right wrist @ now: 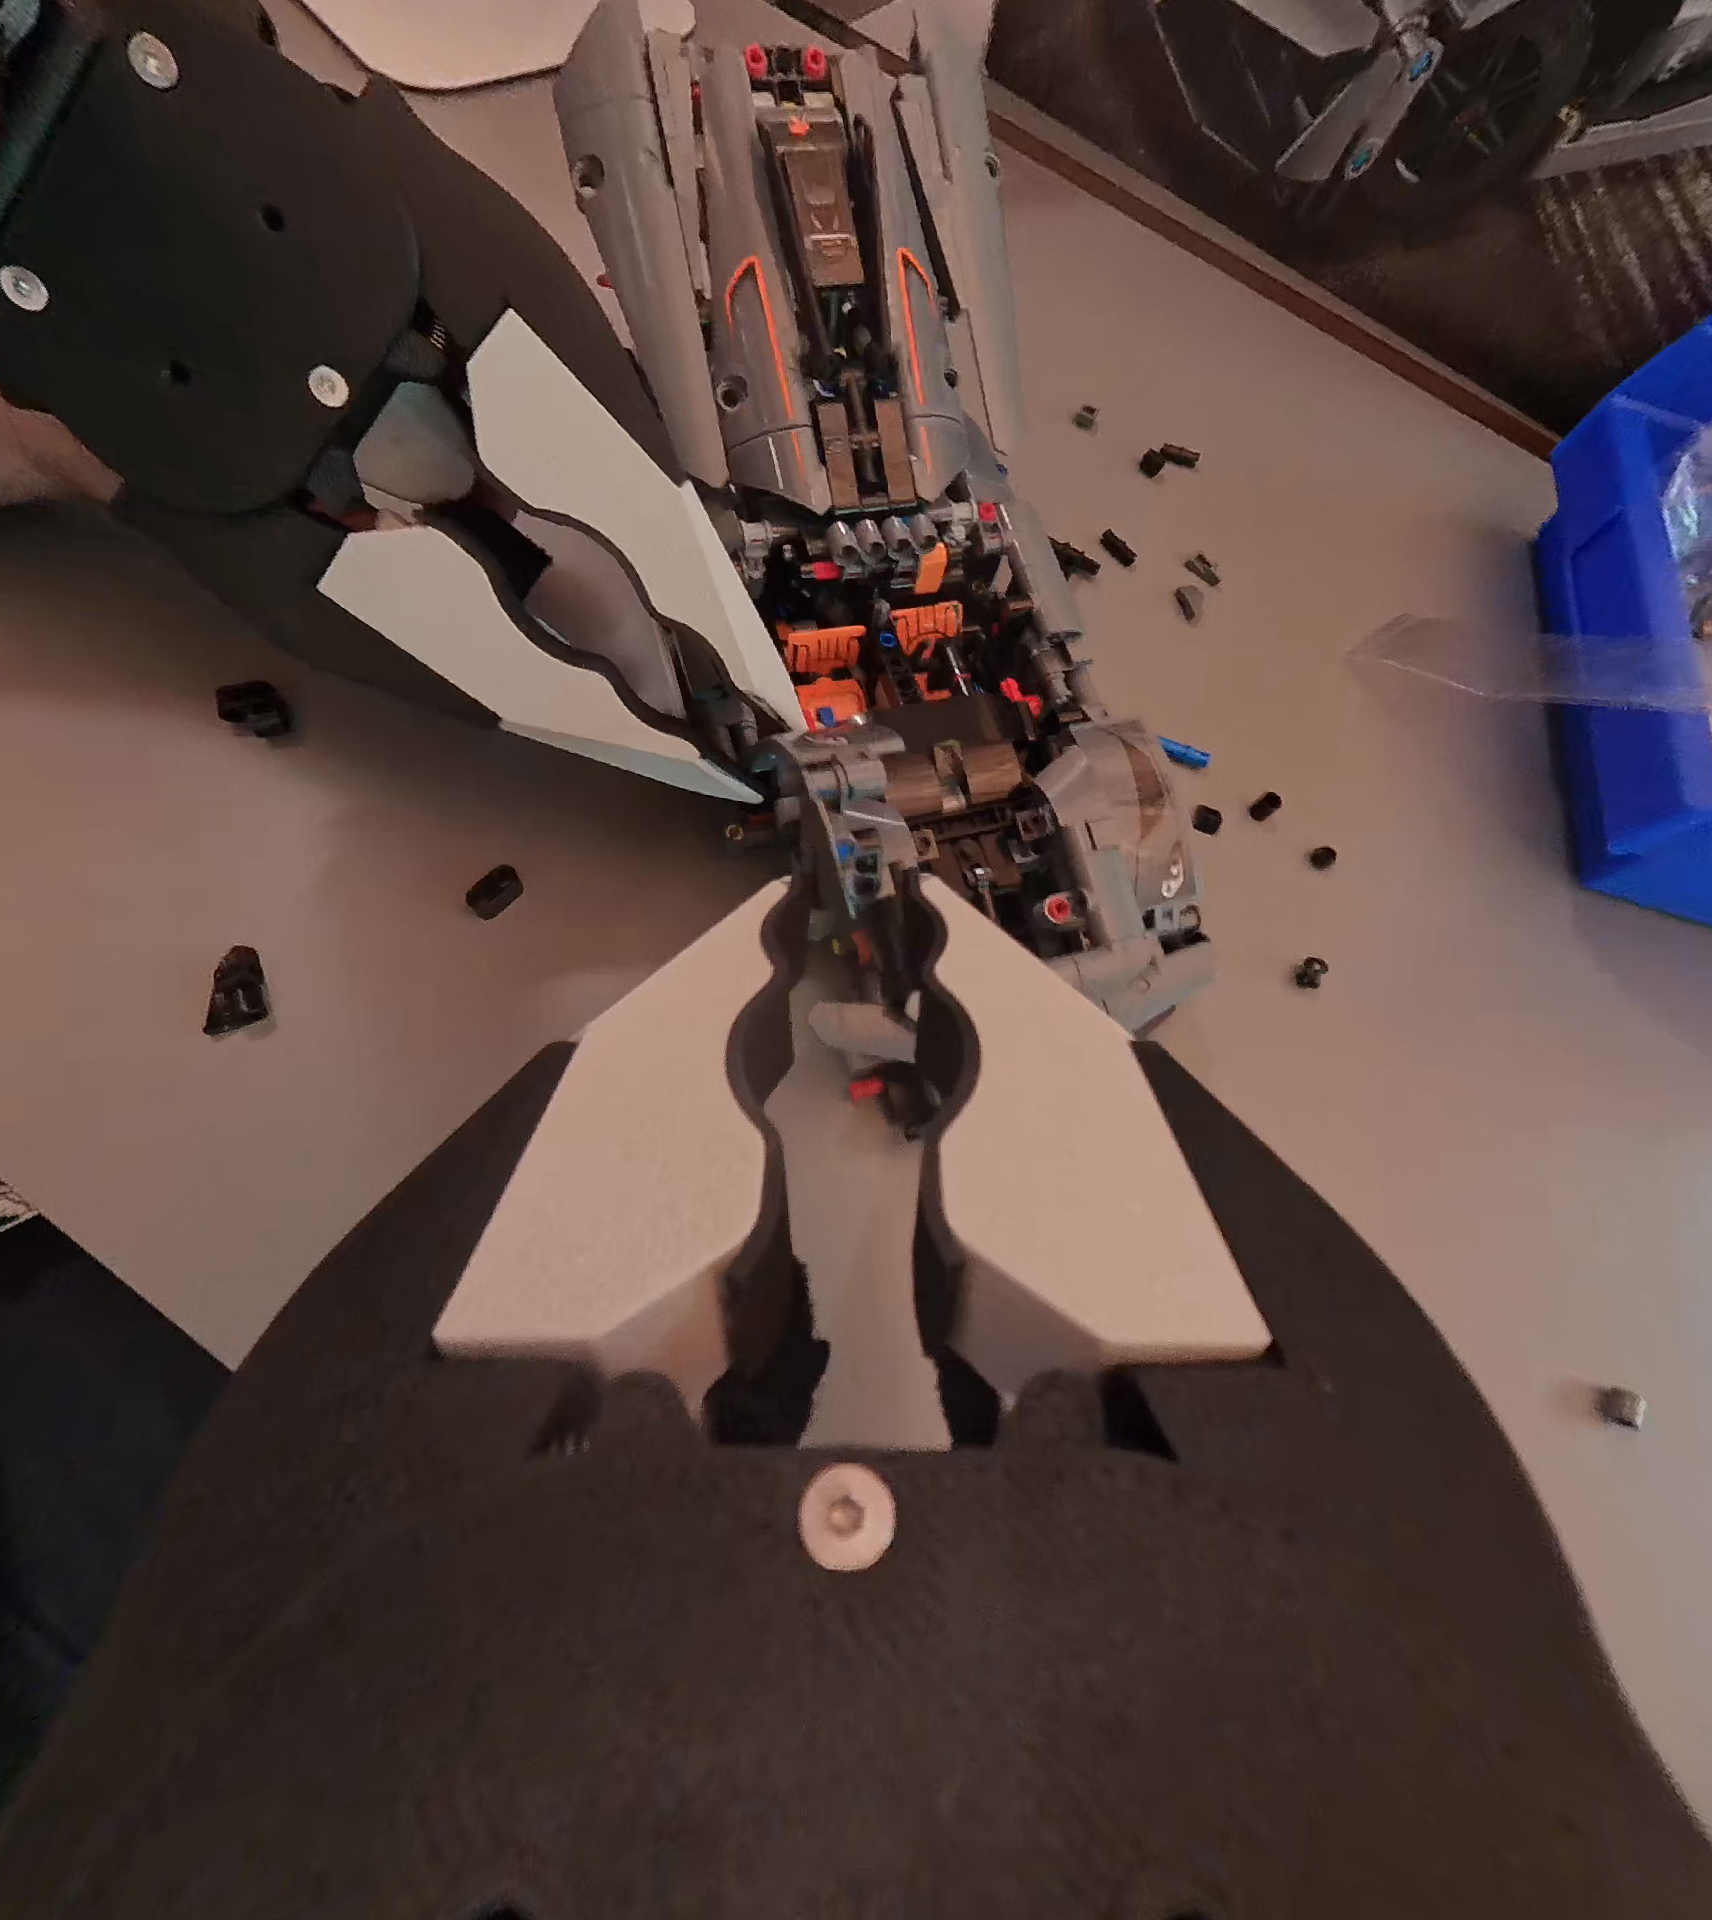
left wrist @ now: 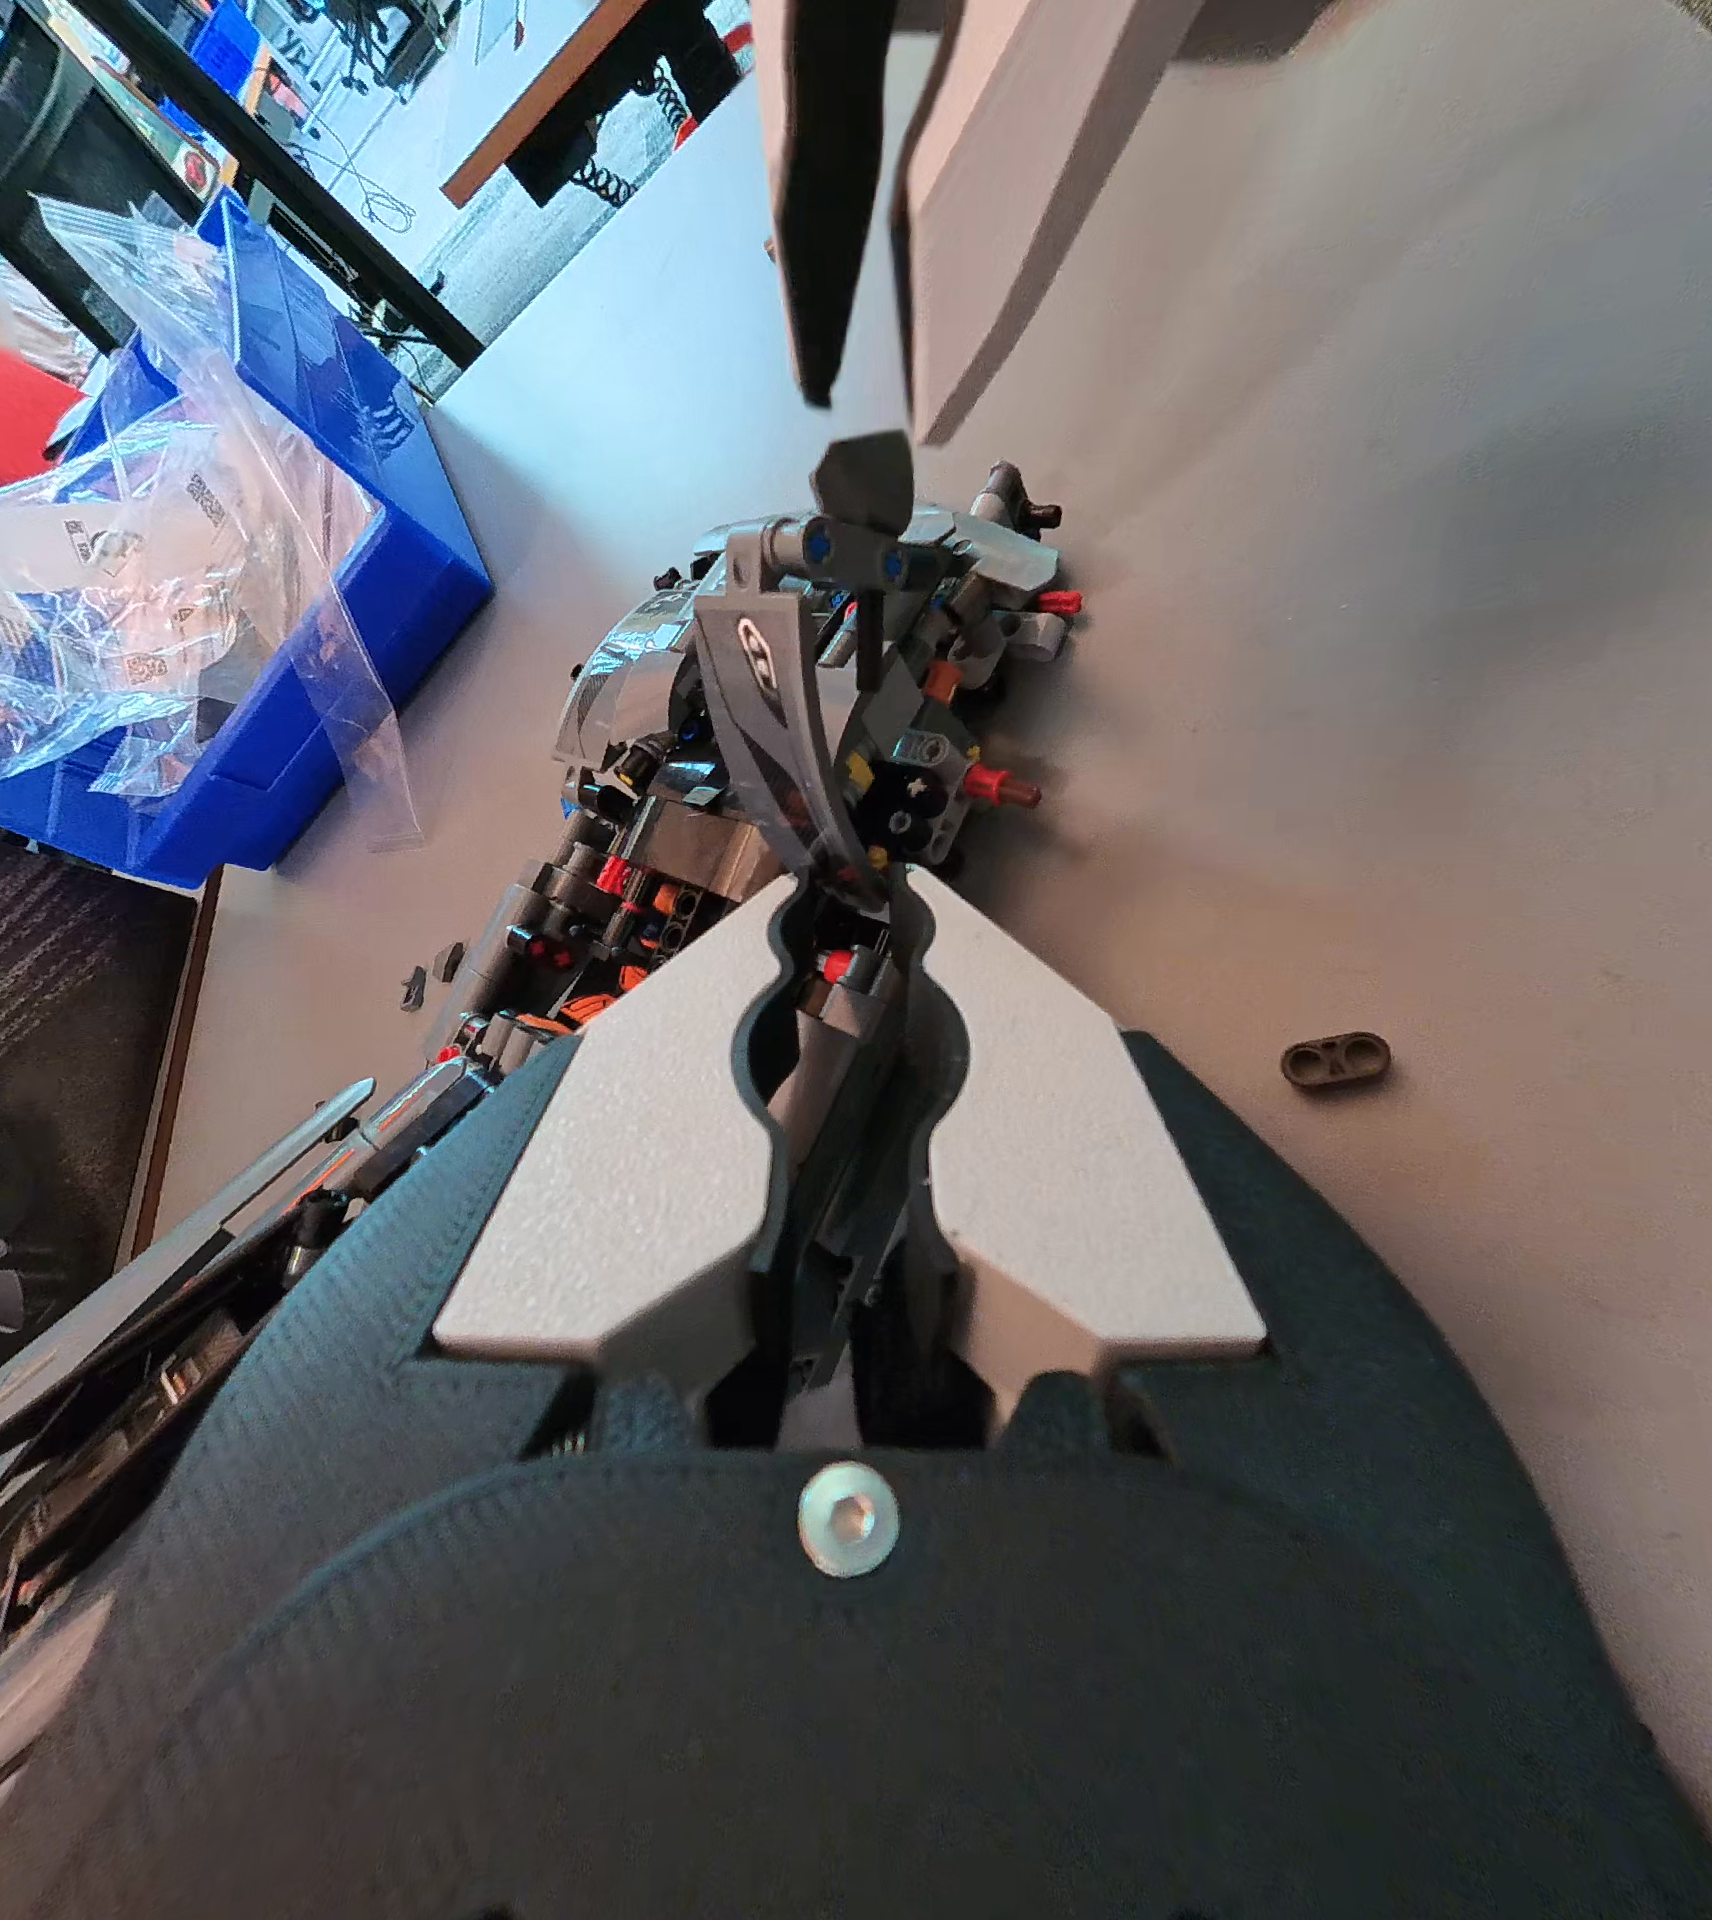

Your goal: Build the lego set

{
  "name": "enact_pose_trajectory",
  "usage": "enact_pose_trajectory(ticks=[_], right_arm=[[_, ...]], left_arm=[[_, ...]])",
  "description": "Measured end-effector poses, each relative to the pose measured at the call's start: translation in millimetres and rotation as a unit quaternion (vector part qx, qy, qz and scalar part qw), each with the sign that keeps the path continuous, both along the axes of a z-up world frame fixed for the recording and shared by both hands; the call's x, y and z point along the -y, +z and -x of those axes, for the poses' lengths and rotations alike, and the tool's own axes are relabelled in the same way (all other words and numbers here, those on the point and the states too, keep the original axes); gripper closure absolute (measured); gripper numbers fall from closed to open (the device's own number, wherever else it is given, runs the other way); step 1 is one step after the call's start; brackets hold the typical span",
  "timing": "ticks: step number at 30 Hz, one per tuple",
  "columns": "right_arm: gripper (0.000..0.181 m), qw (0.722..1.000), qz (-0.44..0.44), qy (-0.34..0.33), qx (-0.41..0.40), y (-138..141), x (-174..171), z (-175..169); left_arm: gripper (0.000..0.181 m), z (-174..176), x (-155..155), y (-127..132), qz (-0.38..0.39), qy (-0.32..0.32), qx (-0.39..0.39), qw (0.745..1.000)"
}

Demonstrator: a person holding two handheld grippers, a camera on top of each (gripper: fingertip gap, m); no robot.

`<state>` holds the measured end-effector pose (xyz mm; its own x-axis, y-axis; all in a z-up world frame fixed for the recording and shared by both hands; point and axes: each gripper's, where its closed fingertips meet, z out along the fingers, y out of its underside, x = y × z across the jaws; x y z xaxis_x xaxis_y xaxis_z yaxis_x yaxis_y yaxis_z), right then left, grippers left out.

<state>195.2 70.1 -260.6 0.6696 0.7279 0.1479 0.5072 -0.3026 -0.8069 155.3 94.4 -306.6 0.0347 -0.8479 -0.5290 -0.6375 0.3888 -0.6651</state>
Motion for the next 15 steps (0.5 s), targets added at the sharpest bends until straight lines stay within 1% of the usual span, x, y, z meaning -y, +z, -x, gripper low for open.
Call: enact_pose_trajectory(ticks=[2,4,7,9,12,13,15], right_arm=[[0.155,1.000,0.008,-0.012,0.008,-5.5,2.7,-10.1],[0.148,0.999,0.022,-0.017,0.032,-19.7,7.0,-15.1],[0.137,0.995,0.000,-0.018,0.103,-38.7,6.4,-17.8],[0.138,0.984,-0.032,-0.021,0.177,-49.5,0.8,-23.4],[0.142,0.956,-0.107,-0.004,0.275,-56.2,-7.5,-25.6],[0.149,0.945,-0.134,-0.004,0.300,-54.5,-10.4,-27.0],[0.154,0.931,-0.165,0.010,0.326,-52.8,-12.2,-26.0]], left_arm=[[0.169,-0.1,-0.2,0.2,0.002,0.000,0.001,1.000],[0.169,-0.3,-0.2,0.2,0.003,-0.002,0.002,1.000],[0.170,-0.8,-0.6,0.3,0.004,0.000,0.004,1.000],[0.169,-0.7,-0.6,0.2,0.003,0.001,0.004,1.000],[0.170,-0.3,-0.5,-0.1,0.000,0.002,0.003,1.000],[0.170,-0.2,-0.5,-0.2,0.000,0.002,0.002,1.000],[0.170,-0.3,-1.2,-0.3,-0.002,0.002,0.002,1.000]])
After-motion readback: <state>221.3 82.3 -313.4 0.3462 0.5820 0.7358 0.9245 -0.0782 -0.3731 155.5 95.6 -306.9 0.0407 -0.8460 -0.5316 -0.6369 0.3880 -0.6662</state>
